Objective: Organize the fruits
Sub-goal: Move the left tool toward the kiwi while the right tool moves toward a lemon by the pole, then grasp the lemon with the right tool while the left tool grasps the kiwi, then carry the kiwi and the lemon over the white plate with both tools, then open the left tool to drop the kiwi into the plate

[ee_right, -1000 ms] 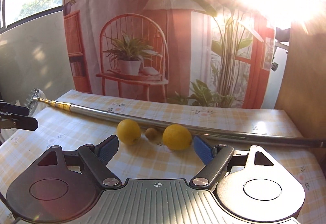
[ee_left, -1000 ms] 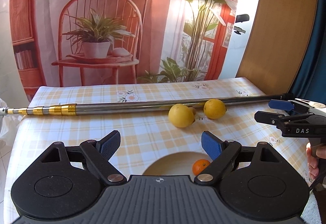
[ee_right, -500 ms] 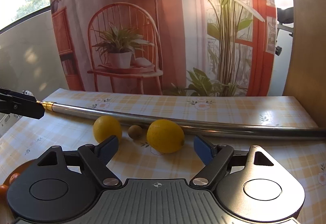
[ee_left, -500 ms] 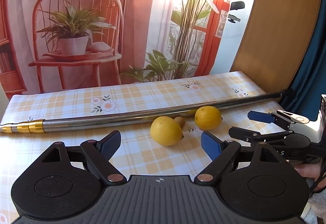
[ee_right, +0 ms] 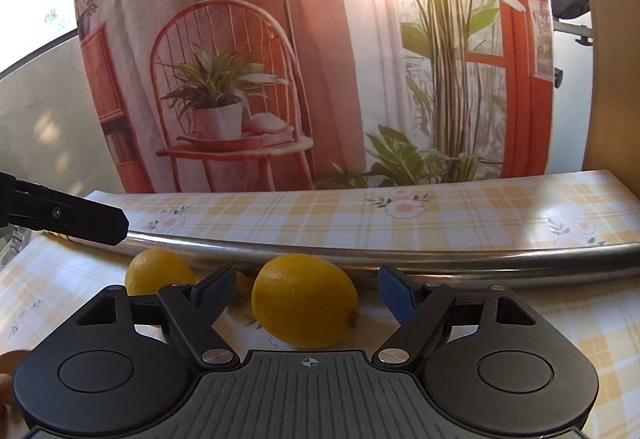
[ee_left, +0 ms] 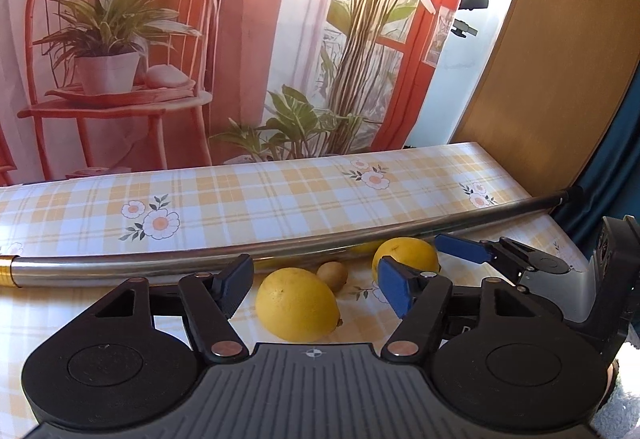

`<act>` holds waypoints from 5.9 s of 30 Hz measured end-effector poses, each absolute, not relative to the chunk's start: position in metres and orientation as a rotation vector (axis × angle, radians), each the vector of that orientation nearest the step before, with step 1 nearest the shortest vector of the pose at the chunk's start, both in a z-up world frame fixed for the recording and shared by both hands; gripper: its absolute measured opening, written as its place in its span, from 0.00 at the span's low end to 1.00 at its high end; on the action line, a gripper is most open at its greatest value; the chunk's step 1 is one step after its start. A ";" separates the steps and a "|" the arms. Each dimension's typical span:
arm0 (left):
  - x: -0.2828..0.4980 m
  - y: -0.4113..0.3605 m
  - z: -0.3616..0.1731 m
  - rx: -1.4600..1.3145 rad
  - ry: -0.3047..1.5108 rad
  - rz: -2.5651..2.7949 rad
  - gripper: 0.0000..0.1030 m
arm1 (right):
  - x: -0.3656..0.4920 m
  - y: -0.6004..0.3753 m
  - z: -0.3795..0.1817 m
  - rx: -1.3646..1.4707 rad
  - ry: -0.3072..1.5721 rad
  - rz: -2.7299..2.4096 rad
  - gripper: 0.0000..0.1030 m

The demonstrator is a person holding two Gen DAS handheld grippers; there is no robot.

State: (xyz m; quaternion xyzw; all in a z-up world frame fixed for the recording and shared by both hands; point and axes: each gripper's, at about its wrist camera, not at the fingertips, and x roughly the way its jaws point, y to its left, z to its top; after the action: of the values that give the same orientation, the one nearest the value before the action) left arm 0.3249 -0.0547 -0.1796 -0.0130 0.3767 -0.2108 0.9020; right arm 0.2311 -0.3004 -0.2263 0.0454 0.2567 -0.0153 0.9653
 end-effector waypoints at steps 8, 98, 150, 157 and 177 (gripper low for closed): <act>0.337 -0.077 -0.192 -0.044 0.806 -0.503 0.53 | 0.239 -0.301 -0.237 0.111 0.579 -0.009 0.55; 0.297 -0.078 -0.176 0.101 0.839 -0.438 0.27 | 0.181 -0.334 -0.241 0.287 0.517 -0.159 0.54; 0.130 0.028 -0.229 0.007 0.960 -0.474 0.27 | 0.085 -0.150 -0.190 0.085 0.559 0.124 0.54; 0.129 0.030 -0.232 0.001 0.964 -0.472 0.27 | 0.085 -0.139 -0.191 0.058 0.574 0.144 0.54; 0.129 0.032 -0.235 -0.033 0.959 -0.471 0.28 | 0.087 -0.133 -0.199 0.041 0.598 0.156 0.54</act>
State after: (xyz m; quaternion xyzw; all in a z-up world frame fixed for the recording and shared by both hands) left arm 0.1292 0.0317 -0.2345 -0.0158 0.4568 -0.2245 0.8606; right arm 0.0871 -0.1334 -0.1986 0.0202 0.2941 0.0766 0.9525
